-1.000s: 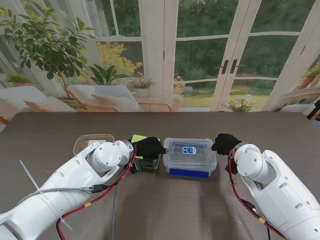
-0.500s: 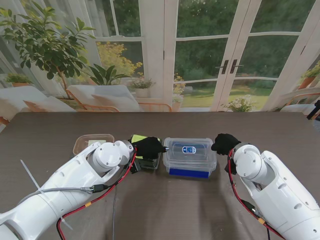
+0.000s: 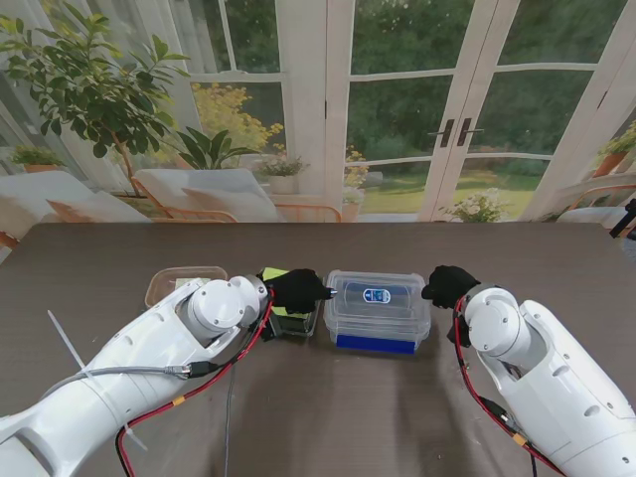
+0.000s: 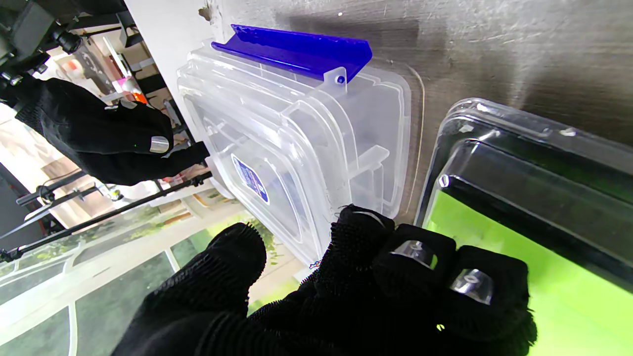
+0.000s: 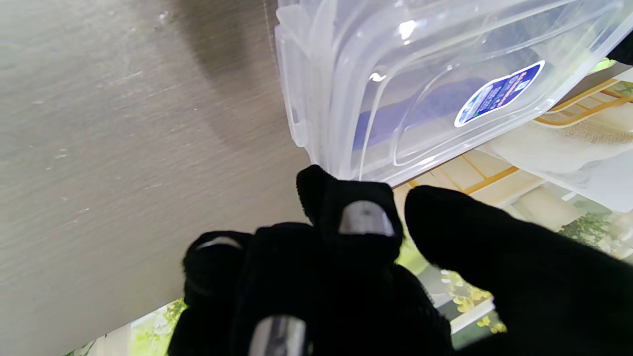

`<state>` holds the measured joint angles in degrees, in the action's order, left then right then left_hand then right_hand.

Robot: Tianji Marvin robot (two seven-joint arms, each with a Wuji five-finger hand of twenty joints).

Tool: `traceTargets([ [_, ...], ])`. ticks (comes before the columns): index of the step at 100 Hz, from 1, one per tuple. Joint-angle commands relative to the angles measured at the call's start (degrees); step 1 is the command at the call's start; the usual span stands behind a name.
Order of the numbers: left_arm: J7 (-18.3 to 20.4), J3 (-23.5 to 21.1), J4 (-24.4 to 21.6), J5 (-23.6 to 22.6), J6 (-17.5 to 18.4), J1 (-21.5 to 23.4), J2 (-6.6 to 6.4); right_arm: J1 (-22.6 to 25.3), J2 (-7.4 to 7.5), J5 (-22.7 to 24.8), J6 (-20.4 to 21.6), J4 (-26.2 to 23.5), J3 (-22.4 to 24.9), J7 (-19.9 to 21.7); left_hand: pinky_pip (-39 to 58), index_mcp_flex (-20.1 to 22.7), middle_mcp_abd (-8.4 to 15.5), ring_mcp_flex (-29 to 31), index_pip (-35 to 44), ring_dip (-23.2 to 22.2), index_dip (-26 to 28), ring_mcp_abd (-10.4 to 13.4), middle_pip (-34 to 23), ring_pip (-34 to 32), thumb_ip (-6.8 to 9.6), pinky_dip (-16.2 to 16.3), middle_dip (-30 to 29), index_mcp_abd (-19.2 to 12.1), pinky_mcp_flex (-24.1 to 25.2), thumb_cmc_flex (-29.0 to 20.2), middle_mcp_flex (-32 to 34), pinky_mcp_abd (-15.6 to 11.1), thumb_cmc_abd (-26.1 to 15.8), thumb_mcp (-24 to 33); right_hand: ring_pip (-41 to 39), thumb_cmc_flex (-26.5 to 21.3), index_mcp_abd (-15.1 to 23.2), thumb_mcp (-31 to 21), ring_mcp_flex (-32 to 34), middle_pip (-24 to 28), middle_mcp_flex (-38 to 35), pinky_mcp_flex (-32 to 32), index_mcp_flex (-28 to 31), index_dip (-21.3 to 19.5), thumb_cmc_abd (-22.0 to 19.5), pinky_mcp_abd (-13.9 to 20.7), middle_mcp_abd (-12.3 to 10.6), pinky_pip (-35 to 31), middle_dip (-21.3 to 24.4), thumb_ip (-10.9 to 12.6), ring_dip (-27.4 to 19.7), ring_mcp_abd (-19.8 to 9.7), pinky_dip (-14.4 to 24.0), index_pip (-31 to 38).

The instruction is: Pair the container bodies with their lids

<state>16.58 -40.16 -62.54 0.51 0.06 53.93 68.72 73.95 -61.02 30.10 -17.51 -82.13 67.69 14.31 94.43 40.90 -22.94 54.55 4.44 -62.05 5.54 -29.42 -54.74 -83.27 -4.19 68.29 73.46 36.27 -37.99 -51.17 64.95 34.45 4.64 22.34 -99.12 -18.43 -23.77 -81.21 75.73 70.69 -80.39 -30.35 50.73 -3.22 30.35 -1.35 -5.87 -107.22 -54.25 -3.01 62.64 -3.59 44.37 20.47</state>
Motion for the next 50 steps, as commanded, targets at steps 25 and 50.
traceTargets([
  [25, 1.43, 1.09, 0.51, 0.66, 0.65, -1.38, 1.58, 1.29, -0.66, 0.46, -0.54, -0.83, -0.02, 0.64, 0.49, -1.2, -0.91, -1.18, -1.82, -1.11, -0.94, -2.96, -0.17, -0.25, 0.35, 1.39, -0.15, -10.37, 1.25, 1.55, -2.38, -2.35, 2.02, 0.58, -4.07, 0.03, 17.66, -5.69, -0.13, 0.6, -2.49, -38.72, -1.26, -0.13, -0.43, -0.97, 1.46, -12.75, 0.18, -0.02, -0.25, -6.73, -0.74, -0.57],
  [50, 1.78, 1.17, 0.09, 0.34, 0.0, -1.27, 1.35, 2.05, -0.67, 0.26, -0.29, -1.04, 0.21, 0.54, 0.42, -1.4, -1.03, -1.18, -1.8, -1.08, -0.97, -2.9, -0.08, -0.27, 0.39, 1.43, -0.22, -9.95, 1.48, 1.64, -2.62, -2.67, 1.94, 0.35, -4.13, 0.05, 17.55, -5.71, -0.14, 0.63, -2.5, -38.67, -1.35, -0.36, -0.36, -1.2, 1.58, -12.73, 0.2, -0.06, -0.23, -6.5, -0.97, -0.12],
])
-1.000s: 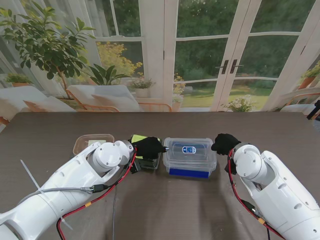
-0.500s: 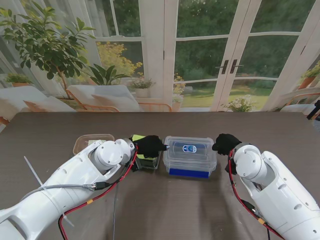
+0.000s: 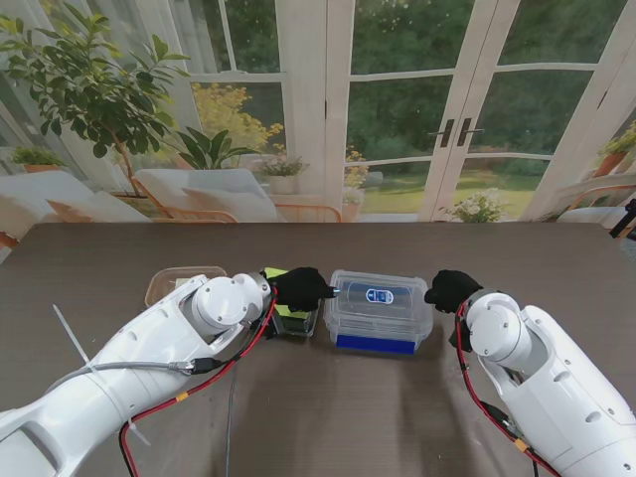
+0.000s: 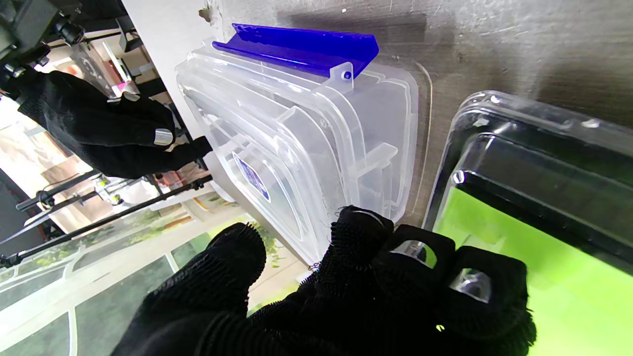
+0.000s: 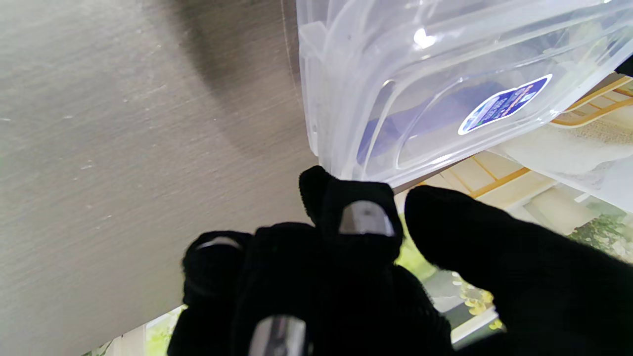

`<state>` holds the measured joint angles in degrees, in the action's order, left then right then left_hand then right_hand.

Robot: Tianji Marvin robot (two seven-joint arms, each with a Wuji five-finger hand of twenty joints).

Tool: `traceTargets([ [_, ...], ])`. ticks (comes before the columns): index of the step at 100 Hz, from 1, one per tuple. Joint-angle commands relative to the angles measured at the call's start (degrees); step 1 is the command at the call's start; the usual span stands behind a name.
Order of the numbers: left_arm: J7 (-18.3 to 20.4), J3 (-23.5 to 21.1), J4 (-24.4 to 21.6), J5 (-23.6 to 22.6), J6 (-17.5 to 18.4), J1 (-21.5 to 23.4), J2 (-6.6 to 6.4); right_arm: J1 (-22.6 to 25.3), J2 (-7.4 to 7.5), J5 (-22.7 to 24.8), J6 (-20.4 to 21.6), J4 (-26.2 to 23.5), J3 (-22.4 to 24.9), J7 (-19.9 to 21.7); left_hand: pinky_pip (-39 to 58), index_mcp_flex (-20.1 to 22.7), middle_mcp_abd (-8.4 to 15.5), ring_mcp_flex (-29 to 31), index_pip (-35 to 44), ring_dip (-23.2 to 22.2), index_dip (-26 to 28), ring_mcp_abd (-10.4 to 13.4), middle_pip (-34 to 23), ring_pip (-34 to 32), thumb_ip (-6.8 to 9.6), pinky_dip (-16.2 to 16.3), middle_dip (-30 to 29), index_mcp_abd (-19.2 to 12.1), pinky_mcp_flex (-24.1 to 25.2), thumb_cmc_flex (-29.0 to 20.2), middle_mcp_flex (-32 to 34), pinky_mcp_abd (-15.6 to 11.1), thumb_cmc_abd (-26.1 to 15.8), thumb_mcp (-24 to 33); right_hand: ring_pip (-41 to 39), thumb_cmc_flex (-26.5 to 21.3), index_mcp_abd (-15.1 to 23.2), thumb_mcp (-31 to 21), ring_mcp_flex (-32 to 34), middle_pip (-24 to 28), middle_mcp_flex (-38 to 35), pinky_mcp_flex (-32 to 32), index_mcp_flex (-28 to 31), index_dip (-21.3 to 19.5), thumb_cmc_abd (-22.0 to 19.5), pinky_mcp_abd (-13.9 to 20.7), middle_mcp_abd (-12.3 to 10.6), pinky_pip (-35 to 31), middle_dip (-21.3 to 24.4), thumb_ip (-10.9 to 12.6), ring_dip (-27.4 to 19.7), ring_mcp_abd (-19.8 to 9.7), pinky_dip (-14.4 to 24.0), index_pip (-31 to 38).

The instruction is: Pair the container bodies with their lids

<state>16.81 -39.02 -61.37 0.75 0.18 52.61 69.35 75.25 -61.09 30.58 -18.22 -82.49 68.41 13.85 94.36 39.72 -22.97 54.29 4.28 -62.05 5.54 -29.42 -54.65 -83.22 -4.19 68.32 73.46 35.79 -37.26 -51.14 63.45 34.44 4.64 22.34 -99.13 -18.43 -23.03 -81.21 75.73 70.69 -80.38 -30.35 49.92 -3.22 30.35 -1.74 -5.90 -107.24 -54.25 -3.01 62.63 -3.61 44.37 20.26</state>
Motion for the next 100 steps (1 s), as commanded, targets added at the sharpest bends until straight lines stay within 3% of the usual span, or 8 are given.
traceTargets([
  [1, 1.58, 0.02, -1.13, 0.09, -0.17, 0.08, 0.7, 0.78, -0.59, -0.22, 0.43, -0.7, -0.5, 1.01, 0.5, -0.21, -1.01, -0.92, -1.63, -1.08, -0.96, -2.9, -0.16, -0.3, 0.39, 1.4, -0.23, -9.43, 0.75, 1.59, -1.11, -2.65, 1.91, 0.36, -4.13, 0.06, 16.81, -5.72, -0.14, 0.63, -2.5, -38.67, -0.54, -0.37, -0.37, -0.82, 1.6, -12.72, 0.2, -0.05, -0.22, -6.48, -0.98, 0.1],
  [100, 2.51, -2.09, -4.67, -2.8, -3.88, 2.45, -1.21, 1.65, -0.75, 0.44, 1.56, -0.78, -0.69, -0.31, 0.12, -2.13, -1.51, -1.13, -2.2, -1.04, -1.26, -3.46, 0.56, 0.25, 0.4, 1.72, -0.8, -7.7, 1.22, 1.23, -1.31, -2.39, 1.53, -0.82, -4.17, 0.19, 16.68, -5.83, -0.14, 0.84, -2.52, -38.62, -0.78, -0.83, -0.27, -1.31, 1.63, -12.73, 0.35, -0.02, -0.08, -6.4, -1.22, 1.16],
])
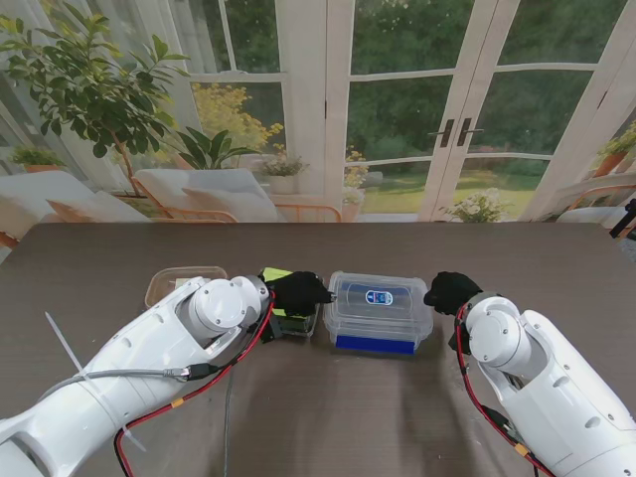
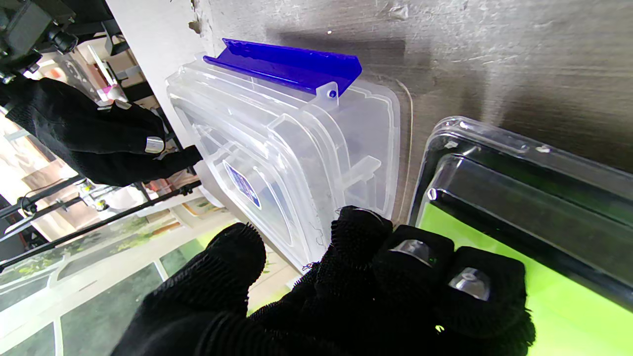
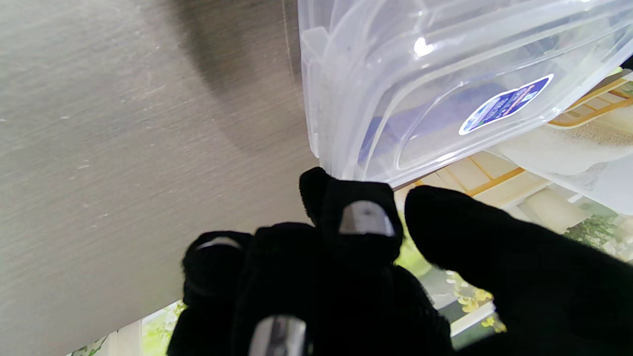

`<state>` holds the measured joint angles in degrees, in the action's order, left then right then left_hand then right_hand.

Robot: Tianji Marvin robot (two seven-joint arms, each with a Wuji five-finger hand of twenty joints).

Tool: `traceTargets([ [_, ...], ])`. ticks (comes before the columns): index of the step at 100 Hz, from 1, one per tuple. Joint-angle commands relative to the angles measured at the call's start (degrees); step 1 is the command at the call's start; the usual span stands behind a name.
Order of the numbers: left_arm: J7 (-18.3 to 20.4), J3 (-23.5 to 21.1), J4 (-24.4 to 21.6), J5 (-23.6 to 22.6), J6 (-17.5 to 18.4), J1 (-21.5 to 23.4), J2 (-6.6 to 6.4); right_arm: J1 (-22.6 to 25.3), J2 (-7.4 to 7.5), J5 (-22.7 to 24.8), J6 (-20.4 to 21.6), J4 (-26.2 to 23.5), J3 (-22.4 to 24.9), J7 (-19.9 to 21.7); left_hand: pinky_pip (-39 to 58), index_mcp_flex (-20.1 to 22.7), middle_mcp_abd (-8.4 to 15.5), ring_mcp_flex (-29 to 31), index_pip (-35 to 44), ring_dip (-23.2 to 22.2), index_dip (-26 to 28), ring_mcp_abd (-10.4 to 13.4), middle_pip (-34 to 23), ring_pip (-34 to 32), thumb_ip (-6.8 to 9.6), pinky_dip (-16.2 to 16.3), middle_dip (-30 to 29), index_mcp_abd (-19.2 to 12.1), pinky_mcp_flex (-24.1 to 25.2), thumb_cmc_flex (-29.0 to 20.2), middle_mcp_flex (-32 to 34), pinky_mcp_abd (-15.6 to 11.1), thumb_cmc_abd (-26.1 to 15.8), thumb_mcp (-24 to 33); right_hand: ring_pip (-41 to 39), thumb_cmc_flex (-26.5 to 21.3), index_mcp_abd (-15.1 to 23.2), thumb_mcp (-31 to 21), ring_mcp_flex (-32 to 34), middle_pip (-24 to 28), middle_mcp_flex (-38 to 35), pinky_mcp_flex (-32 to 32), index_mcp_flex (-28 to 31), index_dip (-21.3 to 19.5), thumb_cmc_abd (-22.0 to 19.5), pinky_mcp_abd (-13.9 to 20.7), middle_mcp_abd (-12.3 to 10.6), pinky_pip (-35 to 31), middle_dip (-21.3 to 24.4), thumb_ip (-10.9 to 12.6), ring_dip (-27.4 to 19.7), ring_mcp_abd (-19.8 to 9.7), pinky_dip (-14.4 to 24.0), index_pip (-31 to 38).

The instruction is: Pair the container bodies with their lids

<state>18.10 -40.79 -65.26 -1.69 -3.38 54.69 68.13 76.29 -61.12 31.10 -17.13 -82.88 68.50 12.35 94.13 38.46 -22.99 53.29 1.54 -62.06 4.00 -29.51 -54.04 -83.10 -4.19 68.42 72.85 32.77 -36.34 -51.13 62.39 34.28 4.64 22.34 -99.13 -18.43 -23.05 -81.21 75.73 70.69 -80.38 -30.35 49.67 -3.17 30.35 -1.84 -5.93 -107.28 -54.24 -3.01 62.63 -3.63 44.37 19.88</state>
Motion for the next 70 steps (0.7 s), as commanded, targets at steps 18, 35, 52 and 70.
traceTargets([
  [18, 1.45, -1.72, -2.46, -1.67, -1.29, 1.35, -0.78, 0.58, -0.73, -0.08, 0.42, -0.51, -1.0, 1.19, 0.25, -0.84, -1.51, -0.13, 0.57, -1.07, 0.27, -3.37, -0.01, 0.14, 0.41, 1.7, -0.23, -4.6, 0.4, 1.2, -0.21, -2.09, 1.51, -0.98, -4.14, 0.2, 16.7, -5.8, -0.13, 0.86, -2.52, -38.62, -0.57, -0.91, -0.27, -1.22, 1.65, -12.69, 0.37, -0.02, -0.08, -6.55, -1.24, 1.65],
  [35, 1.66, -2.35, -3.11, -2.2, -1.68, 1.83, -1.13, 0.56, -0.74, -0.16, 0.29, -0.64, -1.23, 1.19, 0.27, -0.56, -1.58, -0.13, 0.69, -1.09, 0.29, -3.37, 0.06, 0.15, 0.43, 1.83, -0.31, -4.52, 0.38, 1.17, -0.05, -1.97, 1.48, -1.08, -4.16, 0.21, 16.57, -5.86, -0.15, 0.85, -2.52, -38.62, -0.61, -0.94, -0.25, -1.22, 1.63, -12.7, 0.39, -0.01, -0.09, -6.26, -1.25, 1.74],
  [52, 2.13, -2.31, -3.19, -2.14, -1.96, 1.78, -1.25, 0.56, -0.72, -0.08, 0.02, -0.83, -1.32, 1.34, 0.24, -0.47, -1.53, -0.07, 0.72, -1.05, 0.29, -3.61, 0.08, 0.32, 0.44, 1.93, -0.33, -4.56, 0.37, 1.12, -0.03, -1.87, 1.43, -1.19, -4.17, 0.17, 16.55, -5.81, -0.15, 0.84, -2.52, -38.62, -0.66, -0.95, -0.25, -1.22, 1.65, -12.7, 0.41, -0.01, -0.1, -6.24, -1.26, 1.8],
  [70, 2.68, -2.2, -3.34, -2.22, -2.32, 1.59, -1.42, 0.67, -0.65, 0.15, -0.44, -1.07, -1.29, 1.58, 0.2, -0.41, -1.63, -0.07, 0.74, -1.07, 0.29, -3.61, 0.24, 0.34, 0.43, 2.0, -0.41, -4.59, 0.37, 1.11, -0.08, -1.86, 1.3, -1.46, -4.16, 0.22, 16.49, -5.78, -0.14, 0.82, -2.52, -38.62, -0.73, -0.95, -0.31, -1.22, 1.66, -12.7, 0.42, -0.02, -0.12, -6.3, -1.26, 1.82],
])
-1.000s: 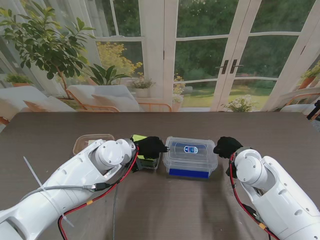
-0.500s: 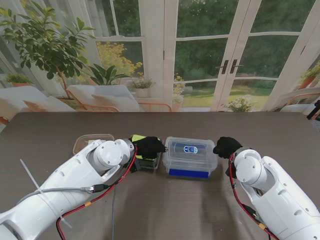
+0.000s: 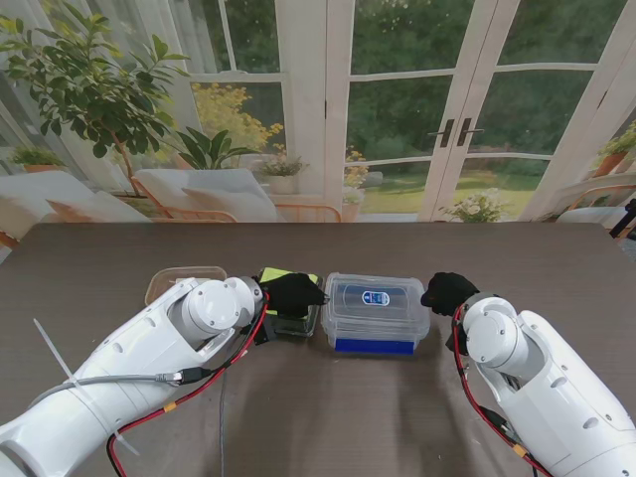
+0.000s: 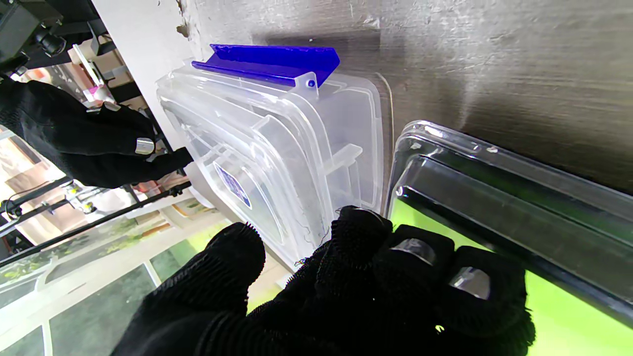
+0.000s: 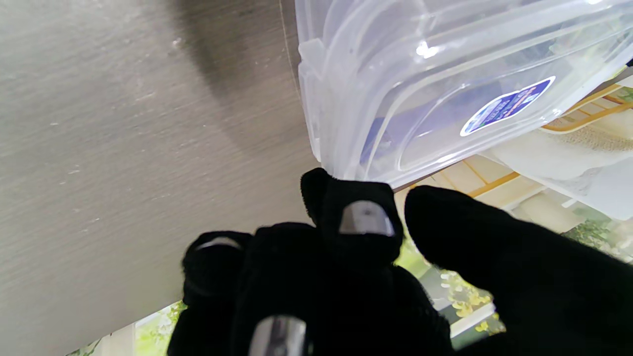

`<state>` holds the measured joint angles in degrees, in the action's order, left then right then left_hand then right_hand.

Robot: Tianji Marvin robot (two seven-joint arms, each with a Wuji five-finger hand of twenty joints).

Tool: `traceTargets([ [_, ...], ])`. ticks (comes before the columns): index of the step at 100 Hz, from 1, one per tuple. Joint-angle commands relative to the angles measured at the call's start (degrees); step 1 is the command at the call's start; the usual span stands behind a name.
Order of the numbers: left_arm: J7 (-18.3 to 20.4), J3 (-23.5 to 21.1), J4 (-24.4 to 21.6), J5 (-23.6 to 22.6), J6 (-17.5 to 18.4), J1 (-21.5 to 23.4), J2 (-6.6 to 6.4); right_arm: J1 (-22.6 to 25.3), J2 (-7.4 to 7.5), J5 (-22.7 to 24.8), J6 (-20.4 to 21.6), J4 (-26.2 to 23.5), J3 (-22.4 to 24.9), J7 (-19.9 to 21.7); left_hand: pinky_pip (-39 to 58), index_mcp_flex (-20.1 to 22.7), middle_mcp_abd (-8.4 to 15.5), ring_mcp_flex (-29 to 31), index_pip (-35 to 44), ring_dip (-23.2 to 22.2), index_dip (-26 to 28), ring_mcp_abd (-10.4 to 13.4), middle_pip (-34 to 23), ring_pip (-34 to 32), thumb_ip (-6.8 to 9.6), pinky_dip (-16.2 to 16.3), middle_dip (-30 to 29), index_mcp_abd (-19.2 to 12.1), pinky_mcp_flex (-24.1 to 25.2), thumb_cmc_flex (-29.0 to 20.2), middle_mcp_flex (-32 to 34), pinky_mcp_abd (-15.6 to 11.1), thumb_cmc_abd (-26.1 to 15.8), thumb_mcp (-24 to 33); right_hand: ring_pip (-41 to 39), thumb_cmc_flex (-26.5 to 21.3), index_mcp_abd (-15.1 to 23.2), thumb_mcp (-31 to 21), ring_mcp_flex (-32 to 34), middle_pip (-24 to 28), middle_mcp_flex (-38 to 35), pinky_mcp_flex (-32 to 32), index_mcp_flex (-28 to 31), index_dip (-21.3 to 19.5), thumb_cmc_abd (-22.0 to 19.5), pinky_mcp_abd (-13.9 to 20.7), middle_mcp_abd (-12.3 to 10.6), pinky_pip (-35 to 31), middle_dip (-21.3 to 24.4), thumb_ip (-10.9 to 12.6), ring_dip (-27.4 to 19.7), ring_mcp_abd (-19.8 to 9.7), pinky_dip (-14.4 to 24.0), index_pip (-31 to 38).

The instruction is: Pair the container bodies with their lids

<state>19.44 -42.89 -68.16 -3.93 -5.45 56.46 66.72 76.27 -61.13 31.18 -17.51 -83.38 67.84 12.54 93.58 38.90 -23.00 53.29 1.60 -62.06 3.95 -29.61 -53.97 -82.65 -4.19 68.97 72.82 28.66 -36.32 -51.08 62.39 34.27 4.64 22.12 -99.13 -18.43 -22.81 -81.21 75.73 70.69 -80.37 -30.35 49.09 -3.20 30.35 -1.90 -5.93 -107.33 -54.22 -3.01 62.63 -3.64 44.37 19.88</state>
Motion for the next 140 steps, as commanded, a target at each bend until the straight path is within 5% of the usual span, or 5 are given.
traceTargets([
  [1, 1.37, -0.1, -0.45, 0.0, -0.27, -0.18, -0.02, 0.7, -0.64, 0.08, -0.1, -0.59, -0.63, 1.4, 0.75, -0.75, -1.63, -0.07, 0.72, -1.07, 0.36, -3.52, 0.17, -0.12, 0.43, 1.46, -0.38, -0.47, 0.35, 1.06, -0.08, -1.85, 1.31, -1.25, -4.16, 0.19, 16.24, -5.79, -0.14, 0.82, -2.52, -38.62, -0.16, -0.92, -0.31, -1.17, 1.67, -12.64, 0.41, -0.02, -0.12, -6.31, -1.26, 1.82],
  [81, 2.11, -0.22, -0.69, -1.62, 0.18, -0.53, -0.61, 0.68, -0.45, 2.37, 0.09, -0.35, -0.34, 1.22, 0.29, 4.72, -1.74, -0.26, 2.64, -0.76, 1.06, -3.71, 2.27, 0.96, 0.5, 1.07, -1.64, -3.26, 0.39, 1.29, -0.25, -1.93, 1.42, -1.48, -4.16, 0.48, 16.07, -5.7, -0.14, 0.7, -2.53, -38.62, -0.31, -1.13, -0.44, -1.17, 1.62, -12.64, 0.54, 0.03, -0.13, -6.34, -1.26, 2.29],
  [140, 3.33, -1.79, -3.43, -3.78, -0.8, 1.14, -1.89, 0.13, -0.55, 3.04, -1.23, -0.23, -1.11, 0.75, -1.75, 8.64, -3.33, -1.55, 6.04, 0.28, 2.96, -4.61, 9.6, 5.01, 0.53, -0.14, -6.63, -4.59, 2.16, 1.66, -1.92, -2.05, 1.53, -1.4, -4.15, 0.39, 15.73, -5.38, -0.14, 0.54, -2.53, -38.62, -0.84, -1.28, -0.53, -1.17, 1.75, -12.64, 0.68, -0.05, -0.19, -6.29, -1.26, 2.53],
])
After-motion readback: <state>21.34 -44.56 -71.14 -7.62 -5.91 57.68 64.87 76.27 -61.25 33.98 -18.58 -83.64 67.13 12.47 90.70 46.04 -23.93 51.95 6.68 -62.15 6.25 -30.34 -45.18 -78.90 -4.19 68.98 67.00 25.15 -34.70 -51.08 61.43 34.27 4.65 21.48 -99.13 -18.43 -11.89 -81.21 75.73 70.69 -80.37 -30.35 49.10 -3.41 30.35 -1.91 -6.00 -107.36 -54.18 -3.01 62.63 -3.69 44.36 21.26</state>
